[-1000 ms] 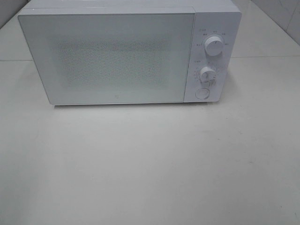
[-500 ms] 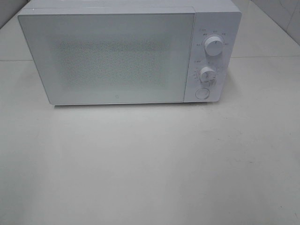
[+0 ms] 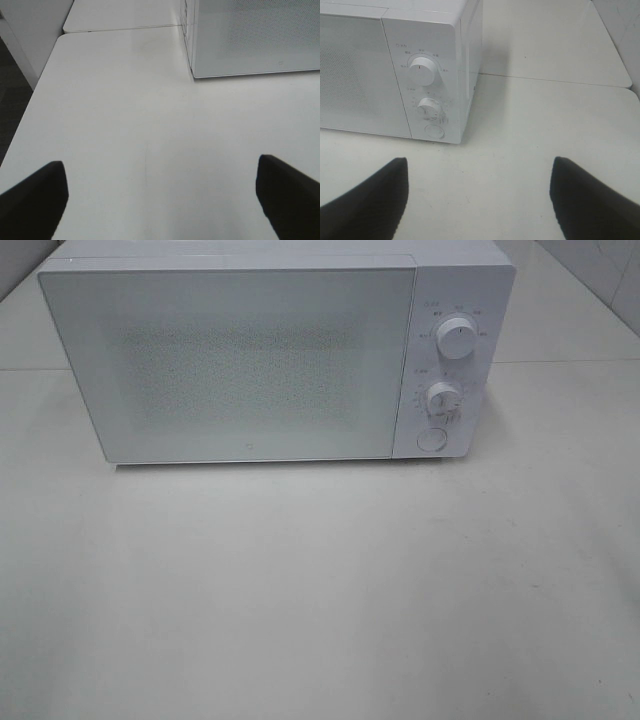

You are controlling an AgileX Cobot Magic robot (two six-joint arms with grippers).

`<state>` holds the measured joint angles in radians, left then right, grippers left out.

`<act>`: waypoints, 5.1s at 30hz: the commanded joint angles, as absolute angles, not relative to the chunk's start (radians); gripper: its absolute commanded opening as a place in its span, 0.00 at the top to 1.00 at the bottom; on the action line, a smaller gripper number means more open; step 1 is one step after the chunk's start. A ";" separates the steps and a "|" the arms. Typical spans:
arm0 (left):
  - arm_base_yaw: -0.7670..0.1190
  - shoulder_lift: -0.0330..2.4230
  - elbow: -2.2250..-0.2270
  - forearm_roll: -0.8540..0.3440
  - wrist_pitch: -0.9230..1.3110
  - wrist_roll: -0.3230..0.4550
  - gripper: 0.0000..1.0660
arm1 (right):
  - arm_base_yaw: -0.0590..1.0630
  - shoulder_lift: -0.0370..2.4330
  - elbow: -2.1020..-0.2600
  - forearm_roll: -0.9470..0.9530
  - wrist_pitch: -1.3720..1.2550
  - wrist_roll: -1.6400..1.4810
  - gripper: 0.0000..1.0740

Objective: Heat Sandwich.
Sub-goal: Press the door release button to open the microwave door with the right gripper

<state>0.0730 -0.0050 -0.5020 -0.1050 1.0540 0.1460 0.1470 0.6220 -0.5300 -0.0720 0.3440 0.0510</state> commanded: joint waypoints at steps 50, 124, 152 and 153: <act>0.078 -0.026 -0.502 -0.108 1.043 0.139 0.10 | 0.382 1.535 -0.301 0.364 -0.995 -0.166 0.30; 0.078 -0.026 -0.502 -0.108 1.043 0.139 0.10 | 0.683 1.719 -0.301 0.678 -1.137 1.472 0.32; 0.078 -0.026 -0.502 -0.108 1.043 0.139 0.10 | 0.677 1.747 -0.317 0.667 -1.077 1.461 1.00; 0.078 -0.026 -0.502 -0.108 1.043 0.139 0.10 | 0.677 1.747 -0.317 0.667 -1.077 1.461 1.00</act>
<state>0.0730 -0.0050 -0.5020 -0.1050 1.0540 0.1460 0.6800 1.7470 -0.3110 0.6800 -1.0870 1.4690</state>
